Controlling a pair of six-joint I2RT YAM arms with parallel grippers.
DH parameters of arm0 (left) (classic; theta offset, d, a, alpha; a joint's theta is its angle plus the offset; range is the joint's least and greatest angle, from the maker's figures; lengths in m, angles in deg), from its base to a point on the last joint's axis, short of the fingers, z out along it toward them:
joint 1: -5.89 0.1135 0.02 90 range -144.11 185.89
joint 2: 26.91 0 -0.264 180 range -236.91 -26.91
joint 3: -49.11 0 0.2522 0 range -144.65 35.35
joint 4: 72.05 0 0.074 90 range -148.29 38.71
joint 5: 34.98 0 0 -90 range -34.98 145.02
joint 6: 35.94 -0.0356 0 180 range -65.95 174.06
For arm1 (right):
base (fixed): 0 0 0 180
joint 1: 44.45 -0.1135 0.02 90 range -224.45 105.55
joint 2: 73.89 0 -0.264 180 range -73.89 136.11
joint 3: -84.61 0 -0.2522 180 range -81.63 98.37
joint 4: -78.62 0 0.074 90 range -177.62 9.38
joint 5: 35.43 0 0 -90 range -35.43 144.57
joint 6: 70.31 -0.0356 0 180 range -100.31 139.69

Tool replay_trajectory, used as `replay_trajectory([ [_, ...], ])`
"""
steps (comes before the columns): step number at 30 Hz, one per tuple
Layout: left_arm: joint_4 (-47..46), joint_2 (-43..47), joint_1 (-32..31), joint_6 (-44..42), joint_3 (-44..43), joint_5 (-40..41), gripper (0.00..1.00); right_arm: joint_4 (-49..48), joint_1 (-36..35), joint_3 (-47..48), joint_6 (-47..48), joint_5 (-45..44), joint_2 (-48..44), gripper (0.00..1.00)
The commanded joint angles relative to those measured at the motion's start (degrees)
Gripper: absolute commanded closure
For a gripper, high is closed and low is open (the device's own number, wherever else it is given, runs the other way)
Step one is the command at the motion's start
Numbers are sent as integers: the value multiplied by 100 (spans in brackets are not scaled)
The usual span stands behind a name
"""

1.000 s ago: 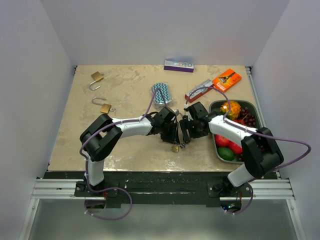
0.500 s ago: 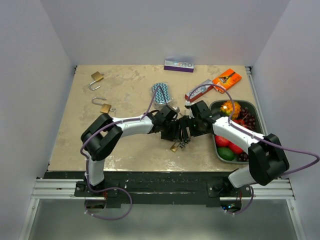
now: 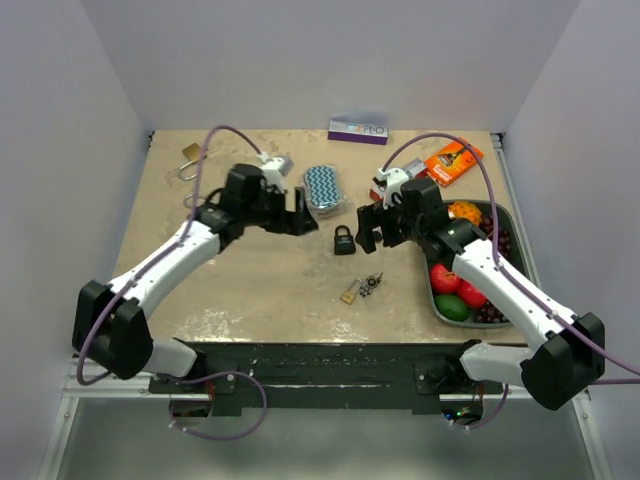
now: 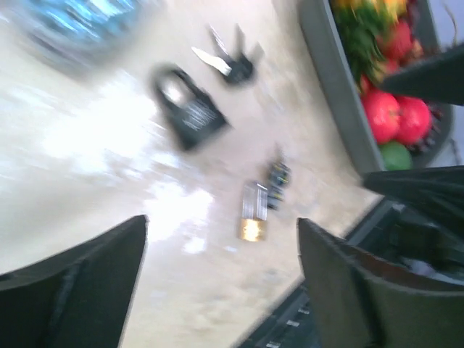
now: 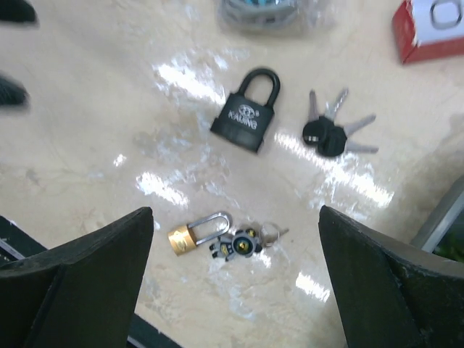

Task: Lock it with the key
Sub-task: Place the key at the center of the board, then pick up the lock from the center of the board.

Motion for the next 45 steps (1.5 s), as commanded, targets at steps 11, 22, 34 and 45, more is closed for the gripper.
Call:
replay_trajectory([
  [11,3720,-1274,4607,-7095,-2983,-2532,1,-851,56,142,1054,994,-111,1],
  [22,5763,-4107,4961,-10623,-5002,-1935,2,-552,56,89,1106,1241,170,1],
  [34,5324,-4477,4811,-12257,-4572,-2639,4,-481,82,186,1150,1426,469,1],
  [45,4762,-4697,4539,-12495,-4177,-2270,7,-437,117,195,1150,1513,469,1],
])
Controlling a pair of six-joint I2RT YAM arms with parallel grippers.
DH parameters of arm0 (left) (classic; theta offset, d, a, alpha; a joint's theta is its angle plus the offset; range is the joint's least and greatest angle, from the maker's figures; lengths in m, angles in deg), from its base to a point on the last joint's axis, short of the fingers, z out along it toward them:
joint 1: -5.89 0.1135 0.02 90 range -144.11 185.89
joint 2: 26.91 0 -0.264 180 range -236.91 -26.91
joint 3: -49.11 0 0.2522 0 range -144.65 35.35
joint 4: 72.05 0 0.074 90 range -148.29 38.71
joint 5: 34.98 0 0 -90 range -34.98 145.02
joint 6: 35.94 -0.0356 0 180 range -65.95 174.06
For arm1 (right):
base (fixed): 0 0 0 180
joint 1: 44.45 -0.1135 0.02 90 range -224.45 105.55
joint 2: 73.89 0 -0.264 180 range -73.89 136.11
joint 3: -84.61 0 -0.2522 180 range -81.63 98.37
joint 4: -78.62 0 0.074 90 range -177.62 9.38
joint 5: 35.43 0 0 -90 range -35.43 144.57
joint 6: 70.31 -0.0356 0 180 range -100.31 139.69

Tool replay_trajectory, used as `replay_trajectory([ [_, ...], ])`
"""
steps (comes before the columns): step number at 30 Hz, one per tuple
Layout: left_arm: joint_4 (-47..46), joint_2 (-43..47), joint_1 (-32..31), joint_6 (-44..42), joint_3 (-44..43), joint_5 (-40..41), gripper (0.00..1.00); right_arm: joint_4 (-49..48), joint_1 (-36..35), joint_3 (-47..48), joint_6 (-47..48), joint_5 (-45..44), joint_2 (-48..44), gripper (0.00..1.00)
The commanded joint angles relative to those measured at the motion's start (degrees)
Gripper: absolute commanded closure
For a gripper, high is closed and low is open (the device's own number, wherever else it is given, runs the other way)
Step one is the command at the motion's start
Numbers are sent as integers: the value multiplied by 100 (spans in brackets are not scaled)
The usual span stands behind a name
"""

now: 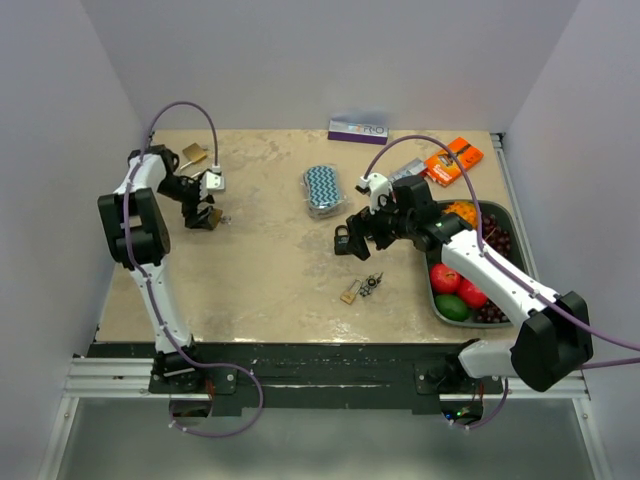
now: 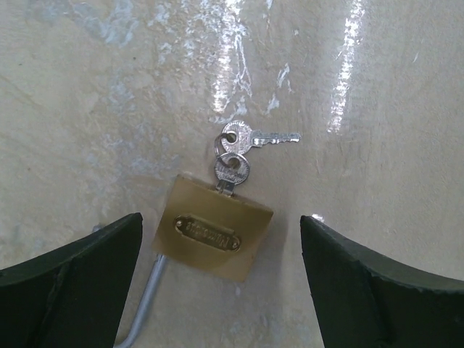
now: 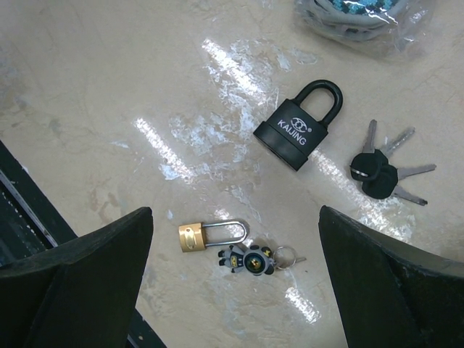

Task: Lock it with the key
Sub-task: Pick up the lock from the center of the board.

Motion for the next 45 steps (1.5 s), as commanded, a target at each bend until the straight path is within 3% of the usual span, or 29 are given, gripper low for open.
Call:
replay_trajectory([
  [1,-388,-30,-64,-386,313,12,7,-31,32,133,79,147,-57,1],
  [6,-538,-91,-73,-360,525,320,13,-4,32,169,71,262,-66,1],
  [12,-213,206,-108,-562,963,513,40,40,32,239,71,349,-75,1],
  [13,-265,338,-134,-562,1303,522,48,40,32,248,62,393,-75,1],
  [16,-502,953,-266,-492,2140,452,60,40,32,265,44,464,-58,1],
  [21,-1609,2122,-828,438,3650,303,74,39,41,257,-35,543,-31,1],
  [28,-3103,3220,-1716,2291,4708,214,100,57,41,151,-219,595,39,1],
  [32,-3236,3660,-2260,2408,4787,538,100,-65,41,64,-439,753,66,1],
  [39,-3113,4232,-2657,2356,4638,715,100,-347,41,81,-921,1272,347,1],
  [45,-3157,4391,-3096,2803,4419,768,100,-1014,49,-15,-1641,1483,715,1],
])
